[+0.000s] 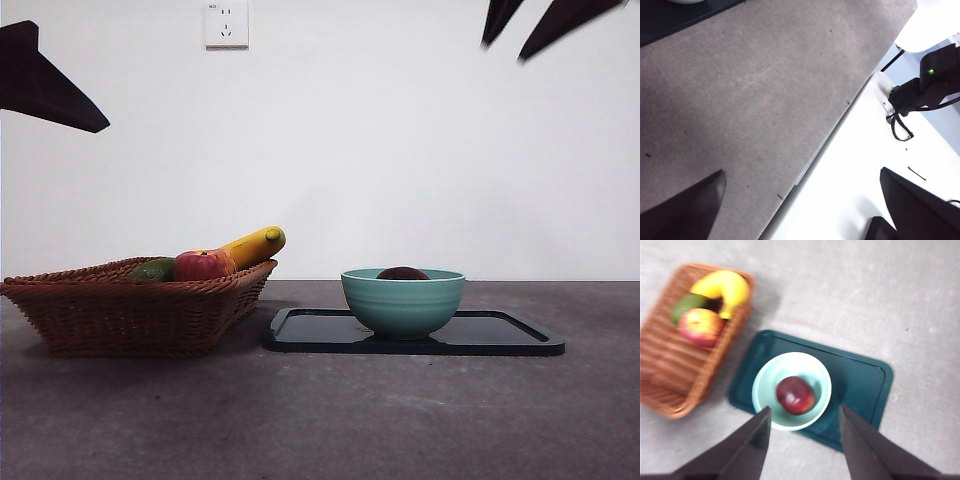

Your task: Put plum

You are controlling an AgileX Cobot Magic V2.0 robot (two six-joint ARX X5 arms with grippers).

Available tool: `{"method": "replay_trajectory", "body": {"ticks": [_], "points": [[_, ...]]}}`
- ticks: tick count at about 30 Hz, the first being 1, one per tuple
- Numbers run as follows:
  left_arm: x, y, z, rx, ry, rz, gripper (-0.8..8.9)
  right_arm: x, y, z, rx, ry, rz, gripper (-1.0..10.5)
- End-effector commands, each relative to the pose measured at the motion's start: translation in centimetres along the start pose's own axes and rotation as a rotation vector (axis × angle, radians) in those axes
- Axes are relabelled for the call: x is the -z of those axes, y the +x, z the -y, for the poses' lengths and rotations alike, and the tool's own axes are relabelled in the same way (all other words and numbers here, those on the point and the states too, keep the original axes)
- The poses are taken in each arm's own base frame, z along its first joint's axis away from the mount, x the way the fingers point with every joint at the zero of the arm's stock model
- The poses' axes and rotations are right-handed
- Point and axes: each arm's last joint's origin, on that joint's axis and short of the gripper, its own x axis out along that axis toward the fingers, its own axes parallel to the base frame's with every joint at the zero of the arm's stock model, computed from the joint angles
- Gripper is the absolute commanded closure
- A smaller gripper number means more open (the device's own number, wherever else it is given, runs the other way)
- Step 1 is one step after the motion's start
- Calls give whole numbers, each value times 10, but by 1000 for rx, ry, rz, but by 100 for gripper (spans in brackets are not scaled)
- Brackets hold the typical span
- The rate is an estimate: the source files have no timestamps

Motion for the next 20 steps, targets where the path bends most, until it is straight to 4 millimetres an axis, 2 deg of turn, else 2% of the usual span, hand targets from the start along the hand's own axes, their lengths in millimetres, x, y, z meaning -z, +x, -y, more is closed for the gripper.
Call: {"method": "replay_trajectory", "body": {"ticks": [1, 5, 9, 13, 20], "points": [[-2, 0, 1, 6, 11, 6, 323, 11, -17, -6, -17, -26, 18, 729], [-2, 0, 1, 6, 12, 6, 323, 46, -37, -10, -58, -40, 25, 729], [-2, 0, 1, 6, 12, 7, 323, 84, -47, -11, -136, -53, 13, 729], [-4, 0, 1, 6, 19, 17, 323, 122, -52, -10, -188, -65, 0, 729], [-4, 0, 1, 6, 25, 24, 323, 168, -55, -5, -265, -75, -2, 729]]}}
